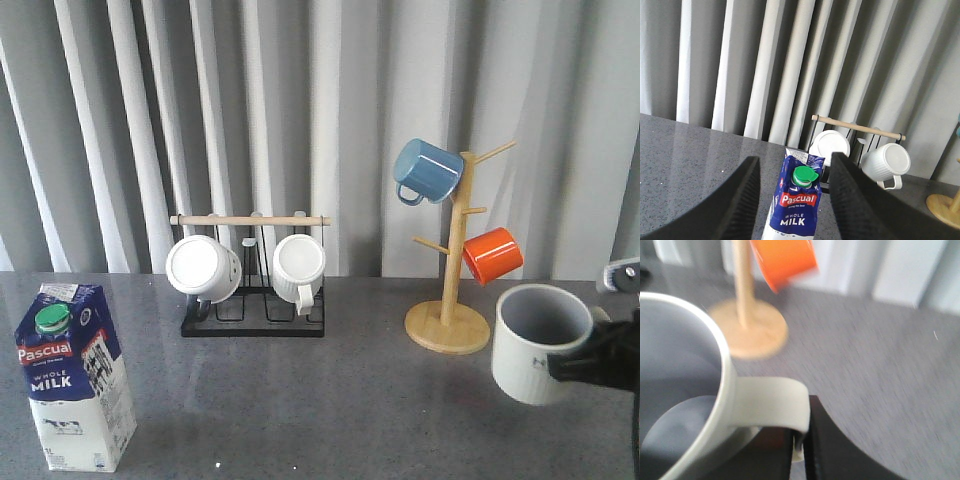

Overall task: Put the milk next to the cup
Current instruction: 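Grasp the mug handle and slide the mug toward the table center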

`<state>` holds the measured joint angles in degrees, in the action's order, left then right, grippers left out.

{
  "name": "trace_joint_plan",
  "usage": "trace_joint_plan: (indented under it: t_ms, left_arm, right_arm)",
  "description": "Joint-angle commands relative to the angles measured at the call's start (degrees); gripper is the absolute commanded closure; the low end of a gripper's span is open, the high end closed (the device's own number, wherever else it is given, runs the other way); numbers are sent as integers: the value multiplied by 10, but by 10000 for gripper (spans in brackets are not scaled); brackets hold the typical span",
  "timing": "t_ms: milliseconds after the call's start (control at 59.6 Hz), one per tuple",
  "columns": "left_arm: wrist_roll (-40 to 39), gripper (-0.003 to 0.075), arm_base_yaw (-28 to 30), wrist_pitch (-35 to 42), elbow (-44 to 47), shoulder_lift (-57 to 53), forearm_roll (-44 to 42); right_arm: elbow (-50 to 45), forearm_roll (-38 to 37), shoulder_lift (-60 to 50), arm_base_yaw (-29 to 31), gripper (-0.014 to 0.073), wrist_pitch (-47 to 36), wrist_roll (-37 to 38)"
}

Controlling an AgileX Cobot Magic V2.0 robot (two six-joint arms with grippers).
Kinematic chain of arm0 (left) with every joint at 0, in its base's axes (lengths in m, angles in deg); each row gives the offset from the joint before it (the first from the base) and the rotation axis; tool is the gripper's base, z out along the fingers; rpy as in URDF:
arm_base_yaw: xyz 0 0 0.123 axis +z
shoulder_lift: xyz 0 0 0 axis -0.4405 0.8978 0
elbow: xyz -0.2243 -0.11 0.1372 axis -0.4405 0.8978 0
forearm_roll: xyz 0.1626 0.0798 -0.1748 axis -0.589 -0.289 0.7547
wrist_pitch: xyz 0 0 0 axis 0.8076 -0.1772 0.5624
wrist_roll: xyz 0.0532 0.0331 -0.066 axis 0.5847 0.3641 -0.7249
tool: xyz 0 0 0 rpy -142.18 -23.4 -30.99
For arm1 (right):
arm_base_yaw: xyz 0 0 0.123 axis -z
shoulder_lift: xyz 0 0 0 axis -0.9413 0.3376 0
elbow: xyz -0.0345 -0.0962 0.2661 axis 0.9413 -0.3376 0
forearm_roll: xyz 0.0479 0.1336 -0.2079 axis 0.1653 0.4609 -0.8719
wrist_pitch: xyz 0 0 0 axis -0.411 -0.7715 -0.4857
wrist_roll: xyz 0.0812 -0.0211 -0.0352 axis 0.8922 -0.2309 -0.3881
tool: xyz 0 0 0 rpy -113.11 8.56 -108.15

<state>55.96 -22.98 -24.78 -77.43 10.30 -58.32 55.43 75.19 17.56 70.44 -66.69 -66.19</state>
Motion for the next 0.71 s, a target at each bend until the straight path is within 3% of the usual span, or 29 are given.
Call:
trace_joint_plan:
  t_ms: [0,134,252,688]
  left_arm:
    - [0,395,0,39,-18,6,2]
    - [0,395,0,39,-18,6,2]
    - [0,395,0,39,-18,6,2]
    - [0,395,0,39,-18,6,2]
  right_arm:
    - [70,-6,-16,-51,601,8,1]
    - [108,-4,18,-143,601,18,1]
    - [110,-4,65,-187,599,28,3]
    - [110,16,134,-194,580,79,17]
